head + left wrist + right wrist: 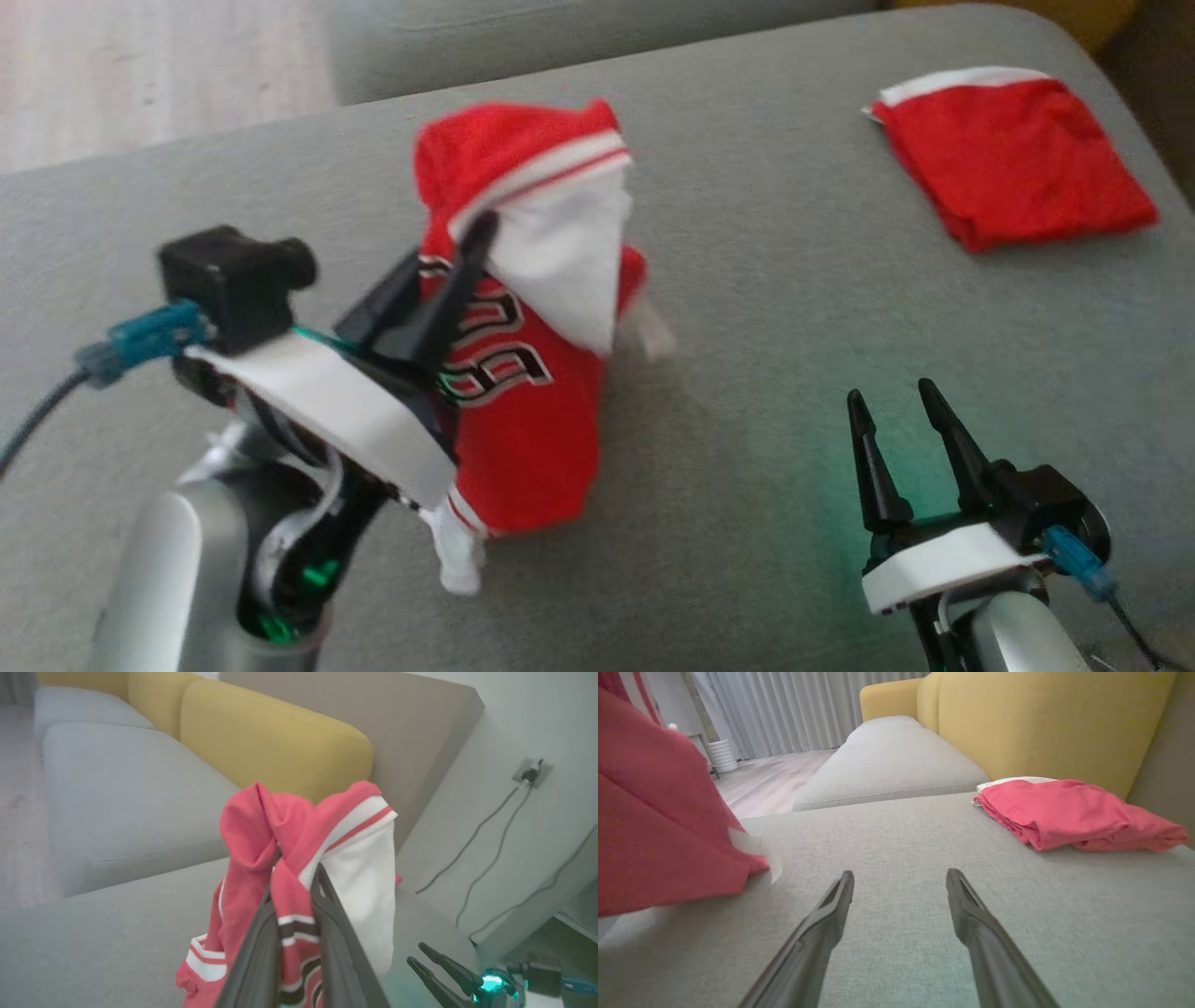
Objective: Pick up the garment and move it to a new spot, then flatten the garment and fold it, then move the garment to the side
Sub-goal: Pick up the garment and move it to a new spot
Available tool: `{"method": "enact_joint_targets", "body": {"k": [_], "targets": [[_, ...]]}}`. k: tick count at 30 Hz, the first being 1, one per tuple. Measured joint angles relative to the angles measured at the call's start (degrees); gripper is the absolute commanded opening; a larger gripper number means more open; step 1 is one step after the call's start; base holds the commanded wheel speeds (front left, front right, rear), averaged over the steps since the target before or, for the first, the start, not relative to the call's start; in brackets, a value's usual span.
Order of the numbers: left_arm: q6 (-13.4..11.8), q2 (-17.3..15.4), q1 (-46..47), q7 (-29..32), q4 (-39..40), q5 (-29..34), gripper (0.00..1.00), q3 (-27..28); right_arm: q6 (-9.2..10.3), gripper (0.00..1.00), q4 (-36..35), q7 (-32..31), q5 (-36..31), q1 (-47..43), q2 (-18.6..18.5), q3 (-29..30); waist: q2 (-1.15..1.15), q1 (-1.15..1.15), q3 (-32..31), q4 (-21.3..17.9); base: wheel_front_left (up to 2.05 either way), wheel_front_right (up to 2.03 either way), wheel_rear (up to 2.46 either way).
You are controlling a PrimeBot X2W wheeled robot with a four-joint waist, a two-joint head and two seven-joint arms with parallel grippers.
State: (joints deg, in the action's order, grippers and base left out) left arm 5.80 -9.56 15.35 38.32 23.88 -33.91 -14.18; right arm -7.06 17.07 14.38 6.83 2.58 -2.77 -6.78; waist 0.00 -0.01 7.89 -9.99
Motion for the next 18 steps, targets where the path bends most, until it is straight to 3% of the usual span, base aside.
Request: {"method": "enact_joint_targets", "body": {"k": [3, 6, 12, 15, 16, 17, 18], "targets": [[-0.8, 0.9, -1.0, 1.5, -2.0, -1.0, 0.0, -1.9, 0.0, 1.0, -0.1, 0.0, 1.2, 0.0, 0.0, -0.4, 0.0, 0.0, 0.5, -2.6, 0.0, 0.0, 0.0], [-0.8, 1.9, -1.9, 0.8, -9.6, -0.2, 0.0, -3.6, 0.0, 1.0, -0.1, 0.0, 1.9, 0.1, 0.0, -1.2, 0.0, 0.01, 1.4, -4.7, 0.0, 0.0, 0.0], [-1.3, 2.6, 0.4, -11.1, -32.1, 8.3, 0.0, -4.4, 0.0, 1.0, 0.0, 0.0, 2.9, 0.5, 0.0, -3.0, 0.0, 0.01, 3.3, -7.8, 0.0, 0.0, 0.0], [-1.4, 3.8, 2.5, -16.6, -38.3, 8.8, 0.0, -4.4, 0.0, 1.0, 0.0, 0.0, 2.9, 0.6, 0.0, -3.0, 0.0, 0.02, 3.9, -8.3, 0.0, 0.0, 0.0], [-1.8, 4.7, 3.6, -19.2, -41.0, 8.7, 0.05, -4.4, 0.0, 1.0, 0.2, 0.0, 2.8, 0.7, 0.0, -3.0, 0.0, 0.02, 4.0, -8.5, 0.0, 0.0, 0.0], [-1.7, 5.3, 4.6, -21.0, -43.4, 8.8, 0.24, -4.9, 0.0, 1.0, 0.2, 0.0, 2.8, 0.6, 0.0, -3.0, 0.0, 0.02, 4.1, -8.6, 0.0, 0.0, 0.0], [-1.7, 5.7, 5.4, -22.8, -45.4, 8.8, 0.55, -5.5, 0.0, 1.0, 0.4, 0.0, 2.8, 0.6, 0.0, -3.0, 0.0, 0.01, 4.0, -8.5, 0.0, 0.0, 0.0]]}}
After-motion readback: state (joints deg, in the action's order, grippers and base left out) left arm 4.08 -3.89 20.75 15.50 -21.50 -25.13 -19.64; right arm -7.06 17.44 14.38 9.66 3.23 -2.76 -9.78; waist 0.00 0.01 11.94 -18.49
